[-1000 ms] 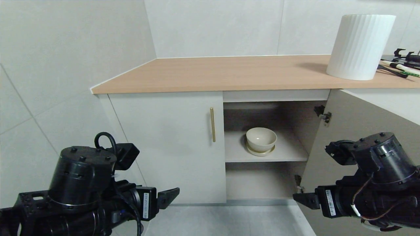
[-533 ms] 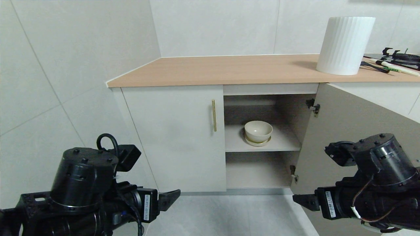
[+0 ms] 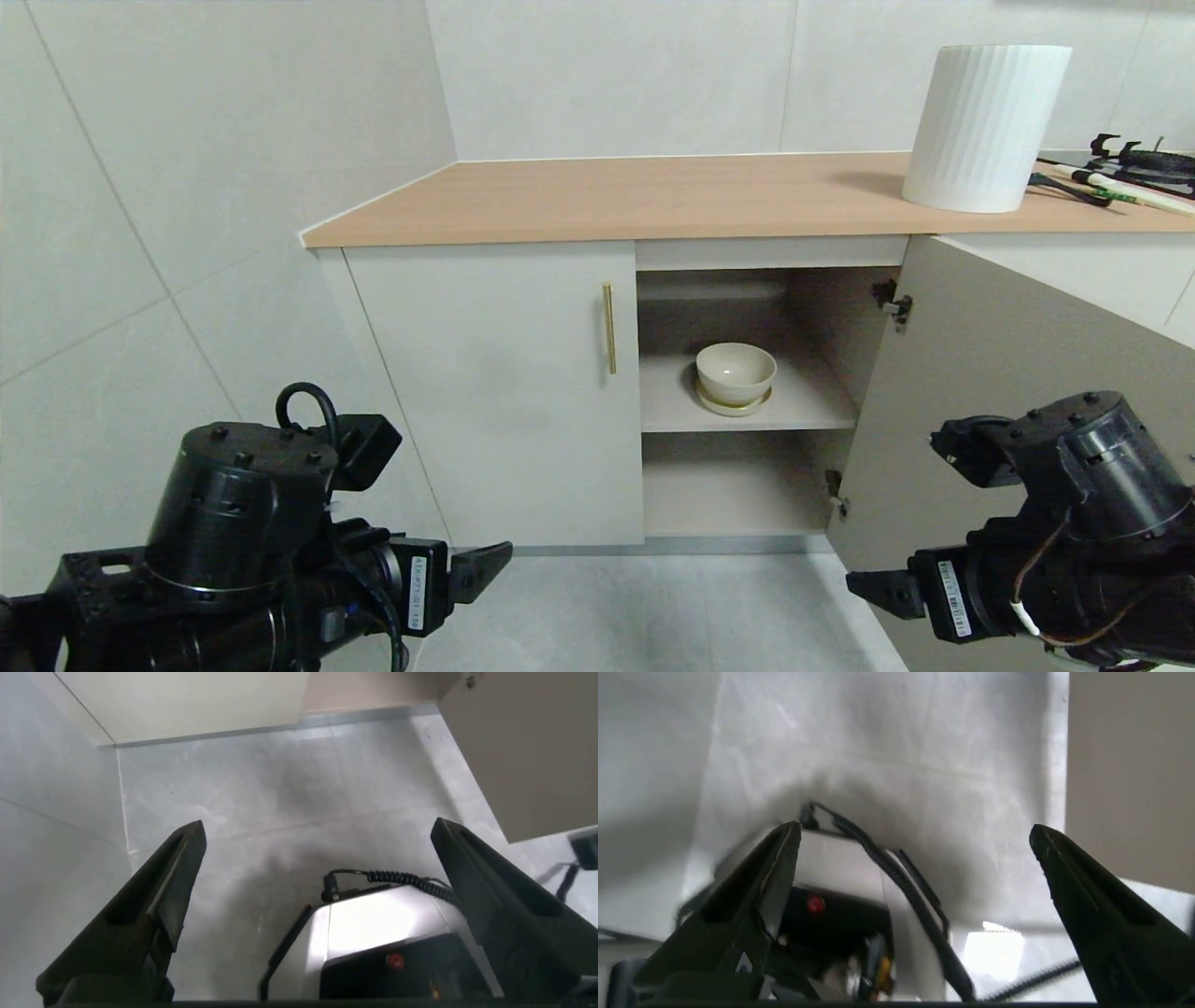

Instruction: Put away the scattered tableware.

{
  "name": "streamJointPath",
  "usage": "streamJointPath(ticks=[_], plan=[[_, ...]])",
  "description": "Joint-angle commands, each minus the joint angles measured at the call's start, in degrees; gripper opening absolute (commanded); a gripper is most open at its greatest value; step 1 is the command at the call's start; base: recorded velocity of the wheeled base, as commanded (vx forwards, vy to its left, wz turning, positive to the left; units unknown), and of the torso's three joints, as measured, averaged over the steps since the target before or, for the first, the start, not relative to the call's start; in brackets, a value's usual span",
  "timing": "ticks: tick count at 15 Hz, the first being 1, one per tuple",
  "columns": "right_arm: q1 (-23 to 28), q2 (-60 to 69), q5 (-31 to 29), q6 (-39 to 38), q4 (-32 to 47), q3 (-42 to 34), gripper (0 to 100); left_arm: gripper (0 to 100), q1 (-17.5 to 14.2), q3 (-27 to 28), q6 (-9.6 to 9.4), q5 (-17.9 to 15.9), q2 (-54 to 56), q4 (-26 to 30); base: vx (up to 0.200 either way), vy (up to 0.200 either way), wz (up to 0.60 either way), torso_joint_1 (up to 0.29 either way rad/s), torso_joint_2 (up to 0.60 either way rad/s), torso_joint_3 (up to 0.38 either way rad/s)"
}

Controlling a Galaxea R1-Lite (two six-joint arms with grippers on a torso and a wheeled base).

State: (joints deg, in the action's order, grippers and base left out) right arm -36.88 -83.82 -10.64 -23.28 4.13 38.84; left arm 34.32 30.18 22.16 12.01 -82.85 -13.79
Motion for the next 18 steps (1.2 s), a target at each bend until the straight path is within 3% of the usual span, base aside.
streamJointPath(ticks=[1,2,3,6,10,12,18], plan=[[-0.04,1.03,0.01,1.14,1.58,0.1,100,100,0.05,-0.3,-0.63,0.03,0.05,-0.01,0.0,-0.2,0.0,0.002,0.0,-0.002],[-0.04,2.44,0.1,2.98,4.92,0.1,100,100,0.05,-0.92,-2.39,0.12,0.23,-0.01,0.0,-0.2,0.0,0.012,0.01,0.002],[-0.13,4.02,0.36,4.65,8.61,0.36,100,100,0.05,-1.18,-2.91,0.12,0.32,-0.01,0.0,-0.2,0.0,0.002,0.0,0.002],[-6.28,9.64,0.1,7.02,21.36,1.33,100,100,0.05,-1.18,-2.91,0.12,0.41,-0.1,0.0,-0.2,0.0,0.007,0.0,0.004],[-7.16,13.25,-1.31,7.11,32.08,3.0,100,100,0.05,-1.18,-2.91,0.12,0.32,-0.1,0.0,-0.2,0.0,0.002,0.0,0.002],[-4.52,13.07,-2.1,7.2,32.52,3.08,100,100,0.05,-1.18,-2.91,0.12,0.23,-0.01,0.0,-0.2,0.0,0.005,0.0,0.009],[4.71,21.16,-5.09,14.41,31.9,5.98,100,100,0.05,-1.27,-2.91,0.12,0.14,-0.01,0.0,0.0,0.0,0.0,0.0,0.0]])
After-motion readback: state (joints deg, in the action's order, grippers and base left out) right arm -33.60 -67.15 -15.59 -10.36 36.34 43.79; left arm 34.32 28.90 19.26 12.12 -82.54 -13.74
